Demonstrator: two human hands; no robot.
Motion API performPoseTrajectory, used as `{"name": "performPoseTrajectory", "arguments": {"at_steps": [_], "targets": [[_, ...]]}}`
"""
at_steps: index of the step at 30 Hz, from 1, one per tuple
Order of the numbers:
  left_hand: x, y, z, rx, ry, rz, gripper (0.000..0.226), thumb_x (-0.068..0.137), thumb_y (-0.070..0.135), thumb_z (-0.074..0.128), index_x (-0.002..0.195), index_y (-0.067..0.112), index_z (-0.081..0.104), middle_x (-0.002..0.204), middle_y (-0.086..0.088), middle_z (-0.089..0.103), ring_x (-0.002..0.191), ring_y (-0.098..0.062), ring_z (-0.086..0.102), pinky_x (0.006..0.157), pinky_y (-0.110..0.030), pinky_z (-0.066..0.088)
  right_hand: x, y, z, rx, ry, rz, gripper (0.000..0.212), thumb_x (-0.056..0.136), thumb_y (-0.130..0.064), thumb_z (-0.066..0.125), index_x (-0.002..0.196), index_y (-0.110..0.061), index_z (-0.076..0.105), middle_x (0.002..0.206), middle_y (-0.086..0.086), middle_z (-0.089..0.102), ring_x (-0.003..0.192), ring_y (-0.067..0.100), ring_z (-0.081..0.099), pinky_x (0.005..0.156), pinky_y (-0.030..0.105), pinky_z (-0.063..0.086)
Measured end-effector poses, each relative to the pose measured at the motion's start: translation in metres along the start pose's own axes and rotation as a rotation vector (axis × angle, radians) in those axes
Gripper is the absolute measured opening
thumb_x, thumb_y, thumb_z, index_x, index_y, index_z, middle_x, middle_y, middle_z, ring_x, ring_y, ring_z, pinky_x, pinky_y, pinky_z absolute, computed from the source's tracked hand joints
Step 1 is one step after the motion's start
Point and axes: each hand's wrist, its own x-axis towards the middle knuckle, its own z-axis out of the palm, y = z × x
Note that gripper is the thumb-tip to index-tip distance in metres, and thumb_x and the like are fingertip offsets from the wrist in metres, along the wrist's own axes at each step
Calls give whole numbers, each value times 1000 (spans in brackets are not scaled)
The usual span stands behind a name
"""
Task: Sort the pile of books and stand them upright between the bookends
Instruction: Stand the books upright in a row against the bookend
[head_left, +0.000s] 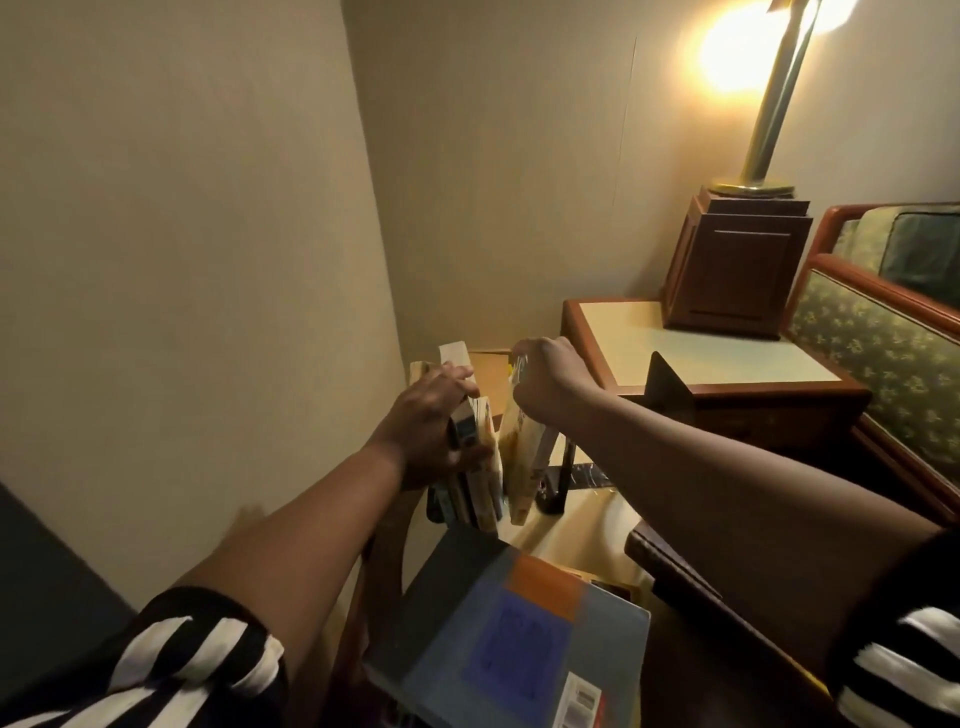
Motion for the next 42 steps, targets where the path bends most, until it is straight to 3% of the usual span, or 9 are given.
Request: {"name": "performPoseTrajectory", "arguments": {"at_steps": [5, 11, 14, 20, 23, 28, 34, 41, 42], "targets": [[-1, -6, 2, -17, -9, -28, 85, 75, 75, 58, 136, 17, 49, 152, -5, 41, 146, -25, 29, 117, -47, 30, 20, -6, 29, -8, -47, 70, 46, 80, 3, 62, 124, -8, 62, 124, 14, 55, 97, 25, 56, 74, 26, 48], [-1, -8, 3, -7, 12, -16, 81, 80, 57, 71, 142, 10, 47, 153, -7, 41, 147, -25, 28, 120, -44, 26, 31, -11, 50, 97, -40, 114, 54, 81, 0, 62, 133, -14, 58, 135, 12, 53, 112, 27, 57, 90, 37, 56], [-1, -8, 4, -21, 24, -26, 82, 81, 59, 67, 144, 11, 44, 153, -7, 41, 147, -25, 27, 121, -43, 24, 31, -15, 55, 174, -6, 128, 54, 86, -16, 66, 138, -20, 52, 129, 10, 59, 107, 27, 61, 84, 43, 59], [-4, -6, 3, -13, 19, -45, 75, 82, 59, 64, 145, 25, 43, 156, 2, 37, 149, -17, 22, 120, -44, 25, 12, 5, 72, 696, -111, 289, 35, 101, -36, 45, 124, -12, 56, 106, 9, 64, 96, 27, 65, 82, 52, 57], [-4, -7, 2, -11, 28, -41, 63, 81, 59, 64, 135, 29, 50, 155, 4, 37, 149, -18, 22, 119, -47, 28, -4, 26, 90, 825, -288, 402, 45, 106, -43, 33, 134, -11, 48, 103, 3, 59, 93, 16, 59, 72, 34, 52], [1, -1, 7, -41, 52, -32, 50, 78, 55, 68, 120, 31, 55, 153, 4, 40, 148, -20, 25, 118, -47, 29, 7, 69, 139, 936, -417, 455, 80, 89, -77, 31, 146, -21, 37, 133, 12, 56, 124, 33, 54, 104, 55, 45], [4, -2, 9, -27, 36, -31, 51, 78, 55, 69, 121, 32, 53, 153, 5, 40, 147, -19, 26, 117, -46, 30, 7, 68, 143, 983, -463, 385, 65, 101, -61, 22, 149, -18, 33, 135, 12, 55, 120, 27, 55, 82, 36, 50], [10, -8, -11, -143, -108, -70, 71, 73, 60, 73, 134, 37, 46, 152, 9, 35, 144, -18, 23, 114, -52, 32, 11, 66, 163, 1021, -457, 340, 111, 64, -95, 44, 140, -14, 45, 125, 0, 65, 111, 11, 59, 89, 36, 48], [13, -8, -15, -156, -146, -79, 74, 72, 62, 73, 136, 39, 44, 152, 10, 35, 144, -17, 23, 114, -52, 32, 12, 63, 162, 1029, -471, 343, 104, 68, -94, 43, 135, -14, 47, 119, -2, 66, 106, 9, 60, 84, 32, 47]]}}
